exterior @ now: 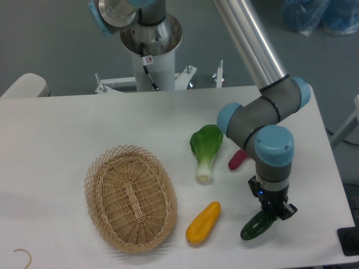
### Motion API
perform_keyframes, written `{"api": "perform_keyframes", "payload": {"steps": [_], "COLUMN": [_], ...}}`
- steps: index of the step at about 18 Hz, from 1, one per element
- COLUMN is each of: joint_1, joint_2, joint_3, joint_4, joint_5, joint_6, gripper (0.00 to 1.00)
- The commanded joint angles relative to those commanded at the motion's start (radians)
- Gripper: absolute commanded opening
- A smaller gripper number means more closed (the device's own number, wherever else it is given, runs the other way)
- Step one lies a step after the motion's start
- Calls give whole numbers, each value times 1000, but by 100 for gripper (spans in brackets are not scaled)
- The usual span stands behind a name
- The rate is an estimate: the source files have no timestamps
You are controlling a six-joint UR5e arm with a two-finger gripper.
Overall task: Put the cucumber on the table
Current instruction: 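Open the gripper to release the cucumber and lift away, then raise the open gripper above the cucumber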
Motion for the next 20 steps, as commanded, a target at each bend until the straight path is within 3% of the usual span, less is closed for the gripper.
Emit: {"api": "perform_keyframes", "payload": {"steps": [1,2,3,4,10,13,16,20], "joint_1": [2,2,2,2,2,2,6,37], "joint_2": [2,2,2,5,38,58,115,219], "joint_3": [0,0,3,8,15,52,61,75], "joint_4": [0,0,0,0,-2,-3,-26,-208], "joint_5": [0,0,0,0,-9,-8,0,-2], "joint_6": [-2,-5,-5,1,-8,-8,8,130], "gripper": [47,57,85,100,100,100,100,100]}}
